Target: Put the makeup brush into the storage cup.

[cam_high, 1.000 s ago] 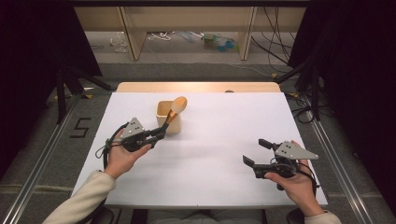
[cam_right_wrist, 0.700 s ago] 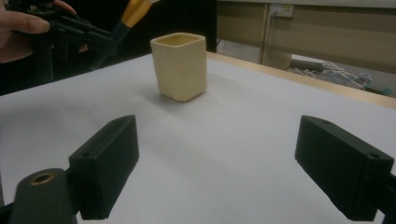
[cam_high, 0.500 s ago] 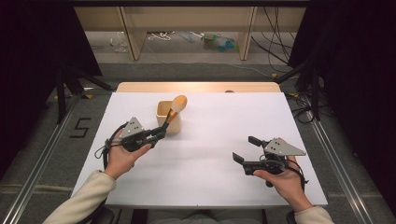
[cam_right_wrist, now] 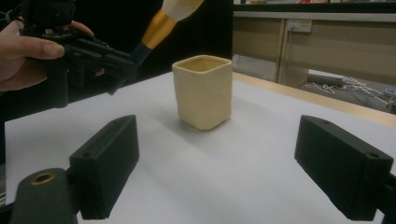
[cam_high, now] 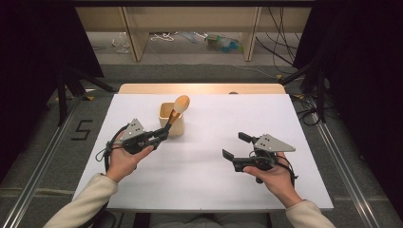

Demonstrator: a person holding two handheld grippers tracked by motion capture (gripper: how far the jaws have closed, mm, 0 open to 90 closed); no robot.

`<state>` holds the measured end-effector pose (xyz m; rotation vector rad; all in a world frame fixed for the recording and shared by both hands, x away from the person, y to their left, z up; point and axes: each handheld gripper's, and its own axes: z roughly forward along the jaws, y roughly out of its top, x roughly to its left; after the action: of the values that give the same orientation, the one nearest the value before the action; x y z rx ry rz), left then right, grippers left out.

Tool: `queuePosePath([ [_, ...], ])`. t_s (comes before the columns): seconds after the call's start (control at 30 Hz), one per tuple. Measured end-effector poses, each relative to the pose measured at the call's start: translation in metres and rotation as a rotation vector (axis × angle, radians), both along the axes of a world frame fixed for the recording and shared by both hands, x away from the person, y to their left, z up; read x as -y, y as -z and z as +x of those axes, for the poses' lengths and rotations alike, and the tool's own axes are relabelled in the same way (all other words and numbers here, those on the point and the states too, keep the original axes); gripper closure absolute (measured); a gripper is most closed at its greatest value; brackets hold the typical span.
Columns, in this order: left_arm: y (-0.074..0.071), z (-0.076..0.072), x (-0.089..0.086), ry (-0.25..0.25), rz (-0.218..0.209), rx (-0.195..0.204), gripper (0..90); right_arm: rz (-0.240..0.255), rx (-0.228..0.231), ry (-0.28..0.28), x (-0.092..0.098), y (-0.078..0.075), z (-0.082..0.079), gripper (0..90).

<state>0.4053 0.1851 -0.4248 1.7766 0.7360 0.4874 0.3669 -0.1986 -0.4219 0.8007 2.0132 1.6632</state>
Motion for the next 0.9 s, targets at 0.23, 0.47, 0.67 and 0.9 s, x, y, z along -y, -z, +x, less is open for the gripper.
queuePosePath([
  [0.23,-0.002,0.000,-0.001,-0.003,-0.005,0.016,76.0,0.009,0.003,-0.006,-0.007,-0.006,0.006,15.2],
  [0.47,-0.004,0.000,-0.001,-0.004,-0.010,0.018,76.0,0.032,0.001,-0.020,-0.017,-0.013,0.015,15.4],
  [0.67,-0.004,-0.001,-0.001,-0.004,-0.018,0.021,76.0,0.048,0.021,-0.016,-0.026,-0.019,0.023,15.6],
  [0.9,-0.005,-0.001,-0.001,-0.007,-0.018,0.026,76.0,0.056,0.020,-0.029,-0.033,-0.023,0.027,15.6],
])
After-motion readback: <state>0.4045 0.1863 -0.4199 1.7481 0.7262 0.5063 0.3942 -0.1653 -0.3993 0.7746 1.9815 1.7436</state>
